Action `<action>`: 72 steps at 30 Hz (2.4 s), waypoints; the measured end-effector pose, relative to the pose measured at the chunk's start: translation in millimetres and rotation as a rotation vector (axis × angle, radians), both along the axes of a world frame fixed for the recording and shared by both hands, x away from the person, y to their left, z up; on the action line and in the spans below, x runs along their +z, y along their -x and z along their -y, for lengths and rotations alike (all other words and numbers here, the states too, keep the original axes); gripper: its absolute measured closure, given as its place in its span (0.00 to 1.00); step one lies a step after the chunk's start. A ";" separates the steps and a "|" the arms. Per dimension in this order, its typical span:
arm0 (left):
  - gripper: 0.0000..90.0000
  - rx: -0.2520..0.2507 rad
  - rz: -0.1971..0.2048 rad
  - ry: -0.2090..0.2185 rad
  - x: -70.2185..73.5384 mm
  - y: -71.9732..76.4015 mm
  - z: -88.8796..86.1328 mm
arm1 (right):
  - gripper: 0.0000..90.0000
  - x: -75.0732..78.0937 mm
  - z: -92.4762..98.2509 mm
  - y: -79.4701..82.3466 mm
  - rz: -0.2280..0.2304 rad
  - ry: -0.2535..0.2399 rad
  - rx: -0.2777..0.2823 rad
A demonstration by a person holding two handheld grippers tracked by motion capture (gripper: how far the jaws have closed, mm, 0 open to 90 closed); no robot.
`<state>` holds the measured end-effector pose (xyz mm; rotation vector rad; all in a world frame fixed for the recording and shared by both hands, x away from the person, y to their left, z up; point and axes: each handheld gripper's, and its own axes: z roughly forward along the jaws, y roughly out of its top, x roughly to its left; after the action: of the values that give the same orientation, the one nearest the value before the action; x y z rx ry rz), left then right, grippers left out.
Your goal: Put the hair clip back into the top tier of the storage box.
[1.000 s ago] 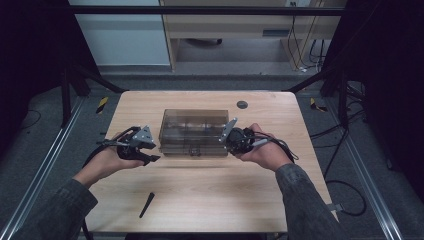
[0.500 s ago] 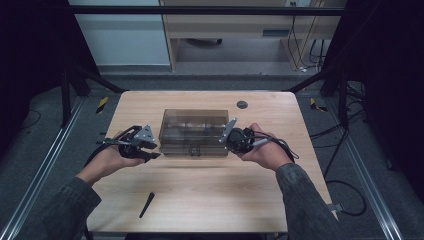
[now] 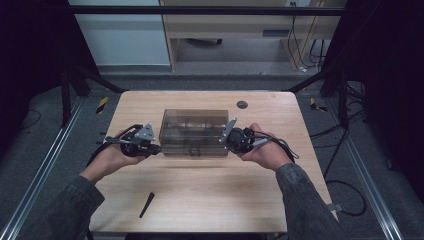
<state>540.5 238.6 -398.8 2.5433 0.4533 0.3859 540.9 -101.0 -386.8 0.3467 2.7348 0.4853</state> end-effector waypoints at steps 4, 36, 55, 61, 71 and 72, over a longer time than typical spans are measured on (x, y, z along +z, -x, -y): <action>0.94 0.004 0.000 -0.006 0.2 1.9 0.5 | 0.97 0.0 0.2 0.9 0.000 -0.003 0.002; 0.95 -0.029 0.006 -0.007 1.9 29.6 -3.1 | 0.98 3.5 0.8 30.6 -0.010 -0.015 0.037; 0.95 -0.030 0.000 -0.022 0.4 38.9 -3.2 | 0.98 0.0 -1.7 42.0 -0.011 -0.004 0.055; 0.95 -0.027 -0.004 -0.016 -2.0 41.5 -4.0 | 0.98 -1.5 -2.2 44.1 -0.012 0.000 0.059; 0.96 -0.037 -0.003 -0.013 -4.0 44.4 -3.3 | 0.98 -2.6 -1.0 43.2 -0.020 0.006 0.059; 0.96 -0.036 -0.007 -0.010 -4.2 44.6 -3.5 | 0.98 -2.9 -0.9 43.3 -0.019 0.004 0.059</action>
<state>495.8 242.1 -403.0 2.5594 0.4093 0.3667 497.6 -100.1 -389.7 0.2710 2.7703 0.4940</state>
